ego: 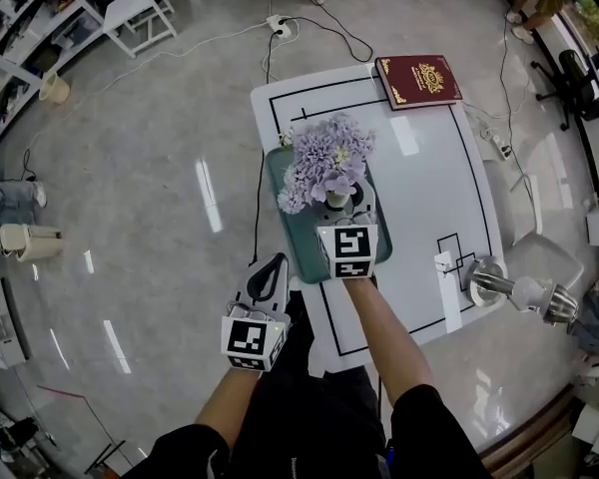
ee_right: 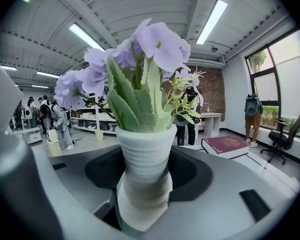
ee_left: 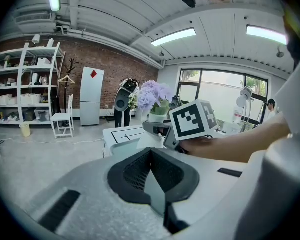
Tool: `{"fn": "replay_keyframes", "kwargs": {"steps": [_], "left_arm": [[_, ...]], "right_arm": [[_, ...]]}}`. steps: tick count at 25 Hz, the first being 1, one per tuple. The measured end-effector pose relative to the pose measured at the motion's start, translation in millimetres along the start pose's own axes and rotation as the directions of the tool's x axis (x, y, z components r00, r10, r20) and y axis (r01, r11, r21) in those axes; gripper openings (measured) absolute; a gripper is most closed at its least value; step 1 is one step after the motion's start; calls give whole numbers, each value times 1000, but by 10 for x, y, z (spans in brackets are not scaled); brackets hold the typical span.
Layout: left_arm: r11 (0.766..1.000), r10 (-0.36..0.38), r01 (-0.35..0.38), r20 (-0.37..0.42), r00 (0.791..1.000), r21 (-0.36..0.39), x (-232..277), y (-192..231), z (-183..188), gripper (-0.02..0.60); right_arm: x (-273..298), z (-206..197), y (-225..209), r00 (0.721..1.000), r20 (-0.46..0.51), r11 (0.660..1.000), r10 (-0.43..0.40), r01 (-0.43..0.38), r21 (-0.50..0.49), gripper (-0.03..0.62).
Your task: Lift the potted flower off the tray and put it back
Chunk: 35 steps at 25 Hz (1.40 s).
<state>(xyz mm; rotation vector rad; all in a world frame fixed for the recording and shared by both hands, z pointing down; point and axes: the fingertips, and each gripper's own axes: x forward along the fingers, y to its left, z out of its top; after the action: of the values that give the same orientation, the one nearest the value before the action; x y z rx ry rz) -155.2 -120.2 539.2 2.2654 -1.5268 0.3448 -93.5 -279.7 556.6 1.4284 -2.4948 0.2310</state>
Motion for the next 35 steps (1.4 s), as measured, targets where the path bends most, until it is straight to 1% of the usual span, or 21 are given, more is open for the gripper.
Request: {"fn": "replay_keyframes", "kwargs": {"steps": [9,18,21,27,31,35], "left_arm": [[999,-32,32,18,999,13,45,-127,113,6],[990,-130,127,55,990,53,181,-539,370,6],[983,-172,168,58,983,72,209,-734,434,6],[969,-228,220,64,972,114,285,-990,589,6],[956,-266,253,68,962,149,344,-1142,678,6],[945,-294,280,66,953,166,342,-1231,708,5]], "right_arm": [[-241,123,-75,1000,4,1000,3,-3,-6,245],[-895,378,-400,996,18,996,-90,90,15,245],[-1194,407,-533,992,3,991,-127,127,28,245],[-1723,572,-718,980,20,977,-200,199,74,245],[-1981,576,-803,969,21,967,-244,242,79,245],[-2141,545,-798,964,16,961,-265,263,88,245]]}}
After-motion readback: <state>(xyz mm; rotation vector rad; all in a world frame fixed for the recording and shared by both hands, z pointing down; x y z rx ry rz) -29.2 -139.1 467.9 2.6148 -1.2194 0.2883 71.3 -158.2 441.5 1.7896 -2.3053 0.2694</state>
